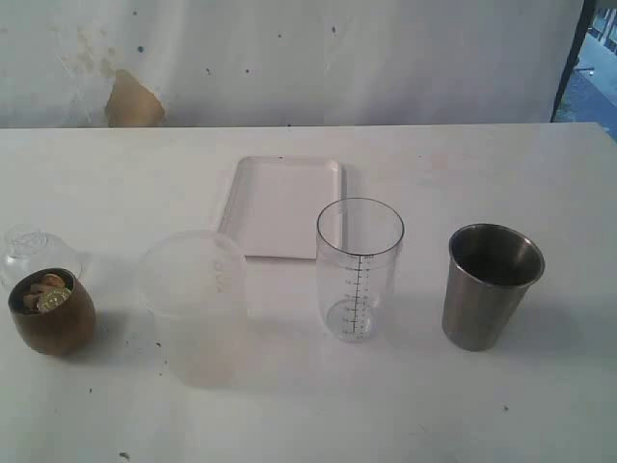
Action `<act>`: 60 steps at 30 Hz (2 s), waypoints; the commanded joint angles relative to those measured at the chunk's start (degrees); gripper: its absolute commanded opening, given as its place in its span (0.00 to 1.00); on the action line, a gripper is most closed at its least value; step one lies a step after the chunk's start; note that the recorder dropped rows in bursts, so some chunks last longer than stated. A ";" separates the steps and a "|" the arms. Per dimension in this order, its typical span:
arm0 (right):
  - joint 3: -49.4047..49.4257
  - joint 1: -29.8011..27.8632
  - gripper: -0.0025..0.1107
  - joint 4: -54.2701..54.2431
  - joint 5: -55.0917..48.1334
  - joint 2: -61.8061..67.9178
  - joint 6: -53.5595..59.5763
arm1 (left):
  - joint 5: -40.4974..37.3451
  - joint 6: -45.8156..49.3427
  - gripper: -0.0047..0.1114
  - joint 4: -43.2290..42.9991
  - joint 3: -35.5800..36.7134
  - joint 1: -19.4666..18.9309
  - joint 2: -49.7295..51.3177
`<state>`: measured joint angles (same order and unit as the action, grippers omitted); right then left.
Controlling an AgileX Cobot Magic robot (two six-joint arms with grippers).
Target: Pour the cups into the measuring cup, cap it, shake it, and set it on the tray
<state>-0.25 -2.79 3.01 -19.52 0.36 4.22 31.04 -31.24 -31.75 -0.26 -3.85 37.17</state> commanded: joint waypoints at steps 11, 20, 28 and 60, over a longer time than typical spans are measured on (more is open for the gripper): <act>0.25 0.12 0.02 -0.05 0.28 -0.36 0.08 | 15.95 12.26 0.94 3.86 0.20 -0.04 29.30; 0.25 0.12 0.02 -0.05 0.28 -0.36 0.08 | 18.59 14.46 0.94 3.84 -5.59 -0.04 48.27; 0.25 0.12 0.02 -0.05 0.28 -0.36 0.08 | 22.15 16.65 0.94 4.37 -9.31 -0.04 60.10; 0.25 0.12 0.02 -0.05 0.28 -0.36 0.08 | 23.14 15.71 0.94 5.77 -18.43 -0.04 72.06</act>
<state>-0.25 -2.79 3.01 -19.52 0.36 4.22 53.86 -14.90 -26.85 -18.39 -3.85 108.25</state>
